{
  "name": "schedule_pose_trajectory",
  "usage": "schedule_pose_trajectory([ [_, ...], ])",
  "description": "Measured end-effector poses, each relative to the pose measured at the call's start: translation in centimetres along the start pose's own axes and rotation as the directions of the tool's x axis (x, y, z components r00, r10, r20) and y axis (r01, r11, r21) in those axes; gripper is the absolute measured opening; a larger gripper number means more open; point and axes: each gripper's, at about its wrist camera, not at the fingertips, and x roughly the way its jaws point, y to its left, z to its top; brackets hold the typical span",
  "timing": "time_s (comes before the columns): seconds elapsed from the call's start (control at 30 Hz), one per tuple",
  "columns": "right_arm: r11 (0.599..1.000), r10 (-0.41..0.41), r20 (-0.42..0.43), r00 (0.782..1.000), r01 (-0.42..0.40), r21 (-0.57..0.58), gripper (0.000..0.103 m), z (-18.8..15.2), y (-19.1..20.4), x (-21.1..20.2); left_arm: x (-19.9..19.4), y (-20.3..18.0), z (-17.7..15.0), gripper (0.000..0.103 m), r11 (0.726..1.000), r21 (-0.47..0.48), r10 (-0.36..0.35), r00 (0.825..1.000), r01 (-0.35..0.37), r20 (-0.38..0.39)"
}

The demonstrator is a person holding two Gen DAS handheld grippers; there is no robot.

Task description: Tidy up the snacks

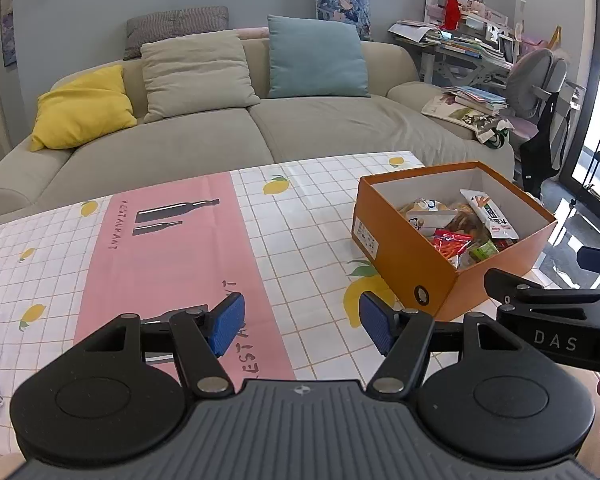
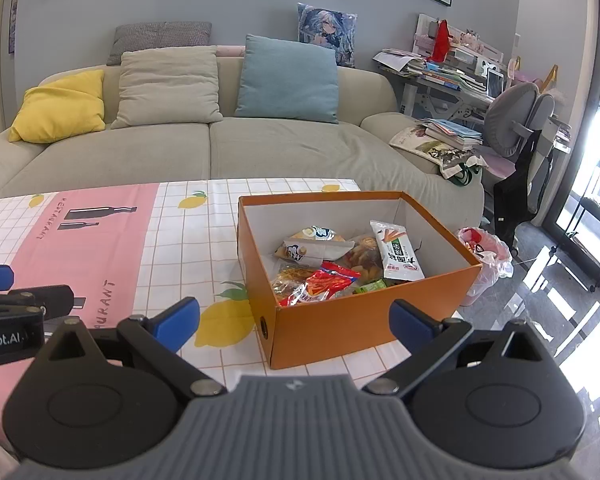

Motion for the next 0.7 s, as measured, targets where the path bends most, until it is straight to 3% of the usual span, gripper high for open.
schedule_pose_trajectory([
  [0.7,1.0,0.007,-0.022,1.0,-0.008,-0.012,0.099,-0.39,-0.19,0.24,-0.02,0.25,0.02,0.08,1.0,0.001,-0.002,1.0,0.002,-0.005],
])
